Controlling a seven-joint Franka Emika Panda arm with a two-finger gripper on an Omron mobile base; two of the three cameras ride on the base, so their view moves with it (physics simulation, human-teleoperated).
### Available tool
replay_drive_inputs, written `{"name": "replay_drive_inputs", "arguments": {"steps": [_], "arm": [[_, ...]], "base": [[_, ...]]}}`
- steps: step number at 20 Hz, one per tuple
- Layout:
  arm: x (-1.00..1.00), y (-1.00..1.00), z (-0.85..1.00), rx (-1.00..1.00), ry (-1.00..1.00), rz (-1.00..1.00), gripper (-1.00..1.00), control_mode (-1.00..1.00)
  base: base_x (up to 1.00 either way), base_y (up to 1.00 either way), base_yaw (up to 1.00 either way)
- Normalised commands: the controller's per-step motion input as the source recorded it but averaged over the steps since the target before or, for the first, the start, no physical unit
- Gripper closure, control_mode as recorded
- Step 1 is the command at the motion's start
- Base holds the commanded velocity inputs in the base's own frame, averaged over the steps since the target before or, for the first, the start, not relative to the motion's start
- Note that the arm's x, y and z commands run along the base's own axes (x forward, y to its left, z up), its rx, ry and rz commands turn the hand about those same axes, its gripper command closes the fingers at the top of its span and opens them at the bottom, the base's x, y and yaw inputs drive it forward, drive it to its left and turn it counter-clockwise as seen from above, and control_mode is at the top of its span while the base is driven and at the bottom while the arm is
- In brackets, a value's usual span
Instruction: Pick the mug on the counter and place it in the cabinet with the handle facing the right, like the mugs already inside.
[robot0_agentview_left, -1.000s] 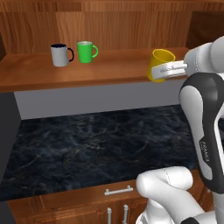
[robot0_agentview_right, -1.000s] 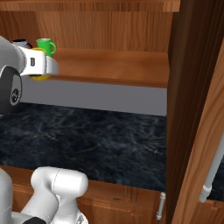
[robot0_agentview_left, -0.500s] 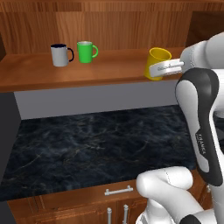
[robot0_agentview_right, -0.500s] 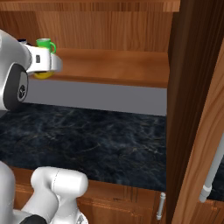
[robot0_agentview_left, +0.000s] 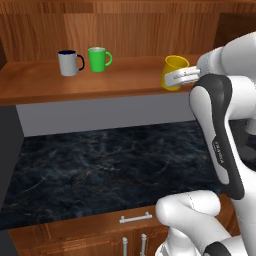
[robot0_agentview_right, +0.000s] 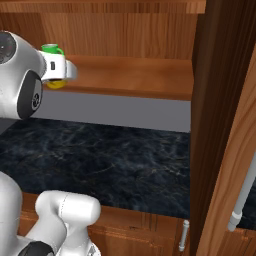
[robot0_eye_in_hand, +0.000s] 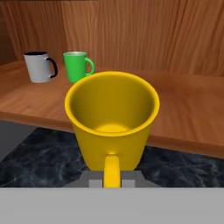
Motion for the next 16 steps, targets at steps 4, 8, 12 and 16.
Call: {"name": "replay_drive_inputs", "arguments": {"steps": [4,8,12,16], "arm": [[0.28,0.00,-0.11,-0.01,0.00,0.00,1.00,-1.00],[0.27,0.00,-0.05,-0.01,0.00,0.00,1.00,-1.00],[0.34,-0.01,-0.08,0.00,0.00,0.02,1.00,-1.00],[0.32,0.00,-0.09,0.00,0.00,0.04,1.00,-1.00]], "base": [[0.00,0.00,0.00],[0.00,0.00,0.00],[0.00,0.00,0.00],[0.00,0.00,0.00]]}}
